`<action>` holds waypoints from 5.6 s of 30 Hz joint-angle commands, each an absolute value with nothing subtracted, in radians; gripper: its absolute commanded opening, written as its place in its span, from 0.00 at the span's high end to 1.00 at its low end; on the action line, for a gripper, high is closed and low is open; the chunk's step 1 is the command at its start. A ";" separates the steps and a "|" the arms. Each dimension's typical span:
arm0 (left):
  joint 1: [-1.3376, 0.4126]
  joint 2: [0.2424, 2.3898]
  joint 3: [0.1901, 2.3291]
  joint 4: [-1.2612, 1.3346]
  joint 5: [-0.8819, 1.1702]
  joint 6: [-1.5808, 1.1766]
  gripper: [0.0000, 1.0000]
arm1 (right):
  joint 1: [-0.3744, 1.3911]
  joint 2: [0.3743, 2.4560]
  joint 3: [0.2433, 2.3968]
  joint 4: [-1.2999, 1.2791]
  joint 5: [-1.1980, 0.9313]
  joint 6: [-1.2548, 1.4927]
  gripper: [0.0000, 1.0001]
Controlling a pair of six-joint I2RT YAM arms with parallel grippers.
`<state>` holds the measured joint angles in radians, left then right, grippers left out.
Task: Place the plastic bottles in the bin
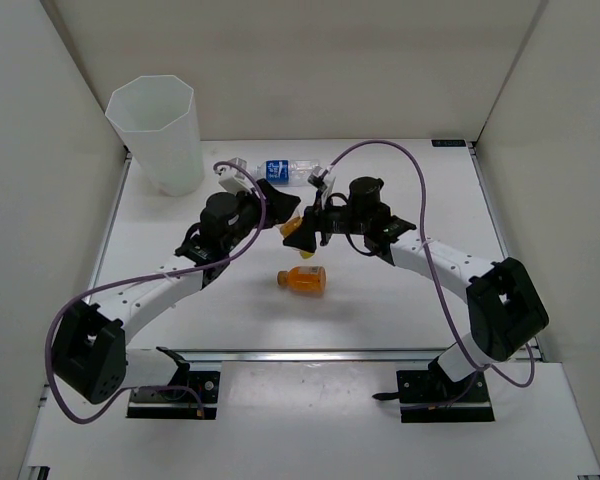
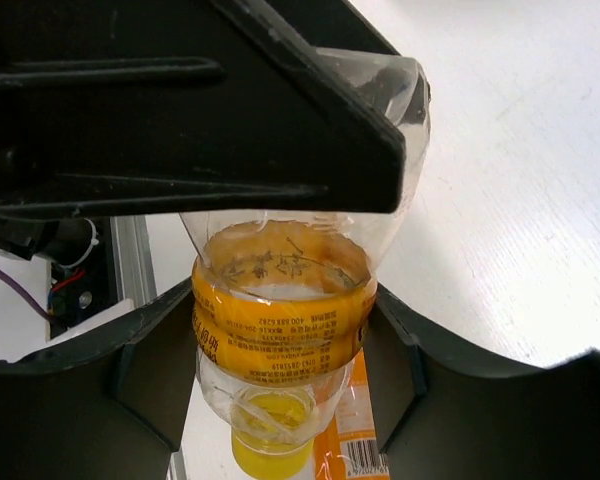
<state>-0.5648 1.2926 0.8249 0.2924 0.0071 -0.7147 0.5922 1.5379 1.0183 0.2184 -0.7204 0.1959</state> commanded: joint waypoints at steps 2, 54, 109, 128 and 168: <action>-0.514 1.227 0.860 0.233 -0.036 -0.661 0.80 | 0.569 1.488 1.011 0.391 -0.767 0.218 0.49; -0.037 2.079 2.191 0.621 -0.781 0.018 0.02 | 0.215 1.522 1.034 0.172 -0.745 0.192 0.11; -0.600 0.937 0.702 -0.201 -0.176 -0.991 0.01 | 0.793 1.480 0.959 0.158 -0.265 -0.092 0.78; -0.624 1.078 0.663 0.089 -0.173 -0.900 0.01 | 0.793 1.470 0.965 0.267 -0.508 -0.095 0.74; -0.258 1.572 1.613 0.359 -0.962 0.075 1.00 | 0.528 1.152 0.896 0.078 -0.480 -0.072 0.09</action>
